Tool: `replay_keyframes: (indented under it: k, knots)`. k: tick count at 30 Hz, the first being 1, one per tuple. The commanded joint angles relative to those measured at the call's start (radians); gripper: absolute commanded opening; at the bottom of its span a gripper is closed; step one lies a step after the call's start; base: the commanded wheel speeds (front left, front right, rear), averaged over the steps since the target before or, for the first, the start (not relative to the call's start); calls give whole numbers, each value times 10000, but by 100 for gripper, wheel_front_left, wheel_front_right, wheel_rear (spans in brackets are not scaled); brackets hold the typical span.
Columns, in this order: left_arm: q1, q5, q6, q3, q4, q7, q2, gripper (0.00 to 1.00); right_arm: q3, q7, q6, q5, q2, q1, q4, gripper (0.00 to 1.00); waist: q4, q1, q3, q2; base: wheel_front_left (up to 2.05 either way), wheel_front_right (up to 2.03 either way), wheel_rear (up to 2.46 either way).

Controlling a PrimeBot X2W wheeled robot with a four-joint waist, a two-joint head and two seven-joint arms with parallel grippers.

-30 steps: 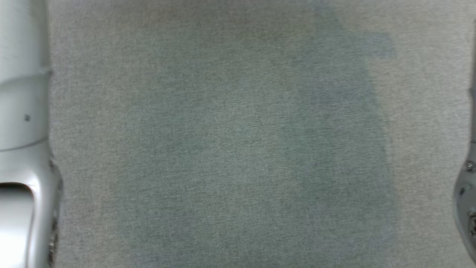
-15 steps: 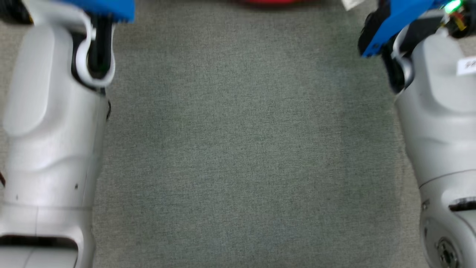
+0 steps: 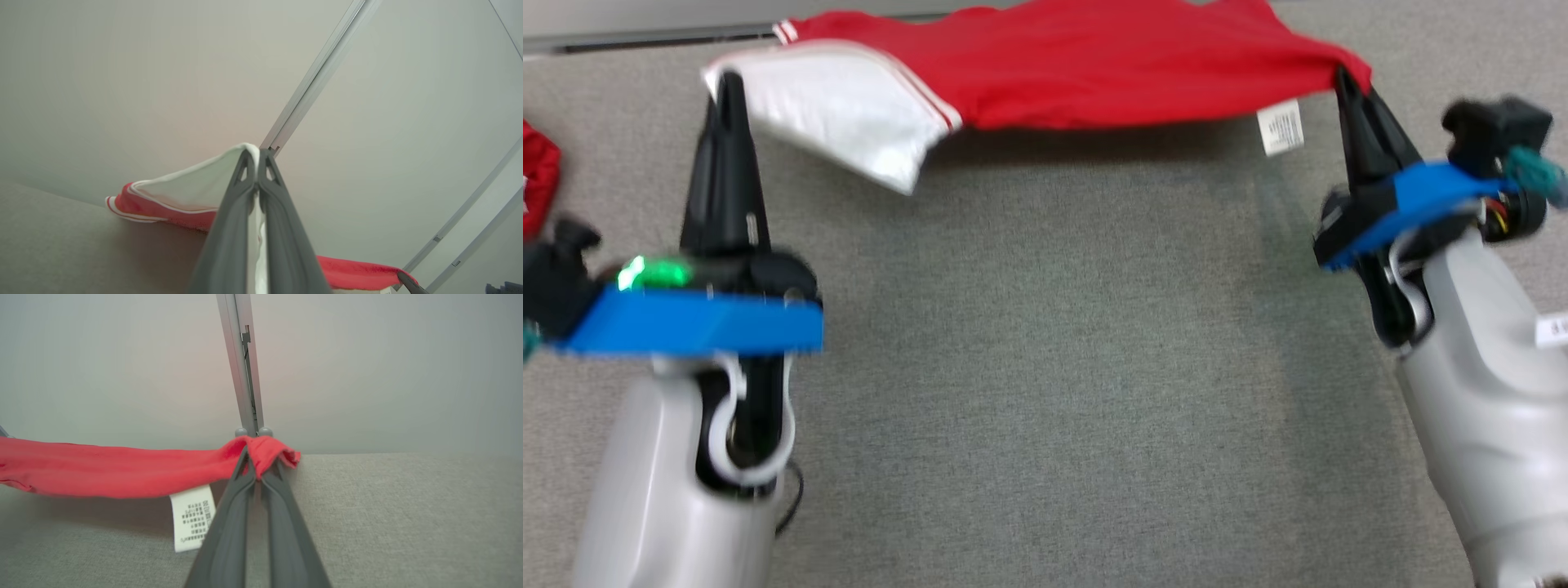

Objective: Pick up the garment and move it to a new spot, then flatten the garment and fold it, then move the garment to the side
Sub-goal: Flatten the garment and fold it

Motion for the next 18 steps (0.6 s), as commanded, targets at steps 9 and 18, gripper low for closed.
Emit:
replay_keyframes:
  k: [9, 18]
  knots:
    - [4071, 237, 1174, -178, -4120, 995, 550, 0, -665, 1119, -1, 862, -526, 4600, -4771, 0, -51, 2, -1131, 0, 0, 0, 0]
    - [7074, 164, 1779, -460, -5723, 1717, 919, 0, -1498, 3729, -1, 677, 727, 8899, -9115, 0, -40, 2, -1319, 0, 0, 0, 0]
